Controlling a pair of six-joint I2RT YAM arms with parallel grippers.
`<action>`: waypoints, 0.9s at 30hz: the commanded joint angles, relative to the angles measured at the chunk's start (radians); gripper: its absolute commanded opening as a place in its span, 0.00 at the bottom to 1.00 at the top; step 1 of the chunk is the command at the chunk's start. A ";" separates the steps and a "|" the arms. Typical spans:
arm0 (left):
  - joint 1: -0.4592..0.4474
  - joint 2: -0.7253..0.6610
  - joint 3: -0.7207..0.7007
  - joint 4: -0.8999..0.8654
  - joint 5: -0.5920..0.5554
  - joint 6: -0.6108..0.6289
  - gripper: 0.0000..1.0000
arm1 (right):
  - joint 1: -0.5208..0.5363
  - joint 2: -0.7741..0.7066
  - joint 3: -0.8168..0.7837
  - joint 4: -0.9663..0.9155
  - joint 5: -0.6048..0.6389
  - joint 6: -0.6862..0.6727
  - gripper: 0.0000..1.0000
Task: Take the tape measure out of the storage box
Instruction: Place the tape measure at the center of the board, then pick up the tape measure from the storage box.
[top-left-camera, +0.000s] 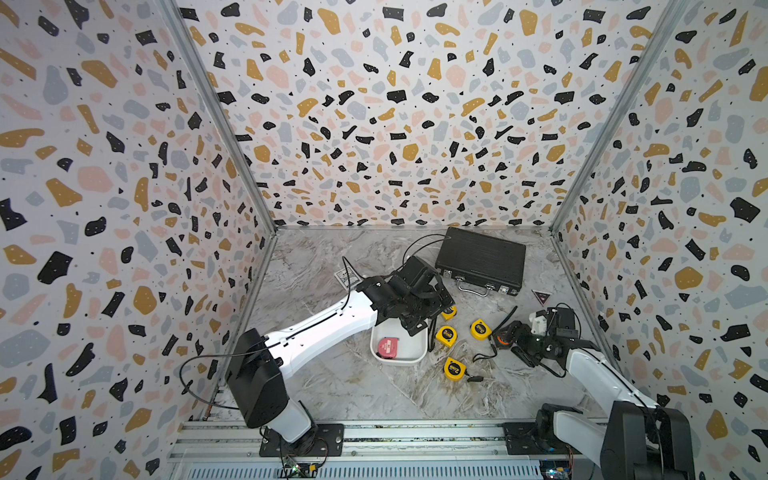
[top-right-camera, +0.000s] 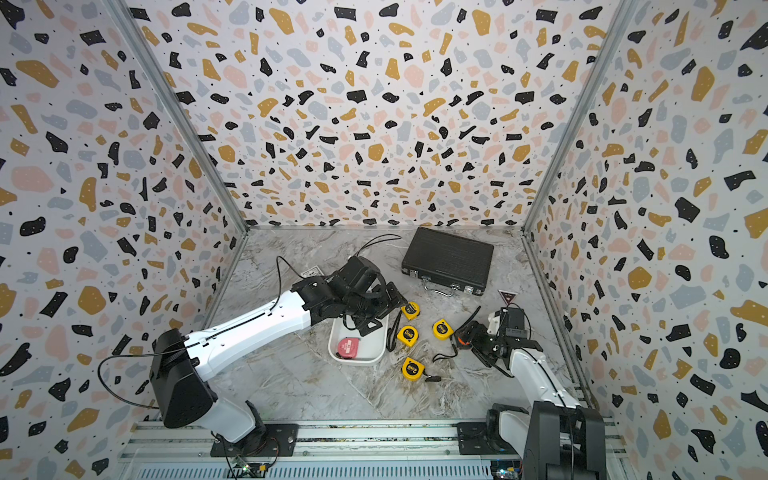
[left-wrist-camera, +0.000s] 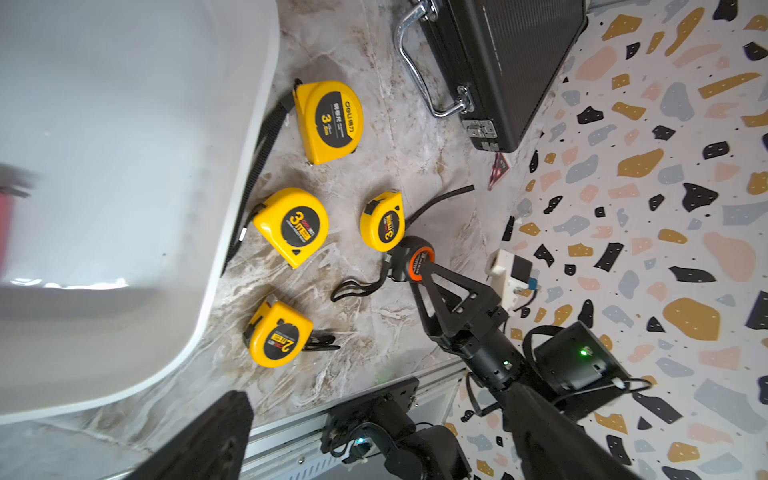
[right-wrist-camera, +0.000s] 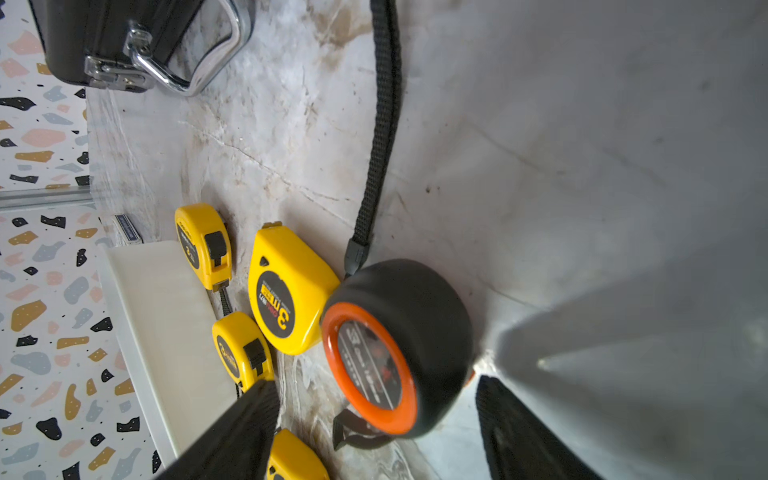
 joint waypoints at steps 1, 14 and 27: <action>0.019 -0.020 0.021 -0.093 -0.045 0.090 1.00 | -0.003 -0.027 0.052 -0.104 0.015 -0.056 0.82; 0.052 0.089 0.069 -0.403 -0.208 0.434 1.00 | 0.021 -0.128 0.129 -0.231 -0.091 -0.095 0.88; 0.052 0.197 0.001 -0.408 -0.285 0.566 0.94 | 0.176 -0.179 0.171 -0.166 -0.081 0.041 0.92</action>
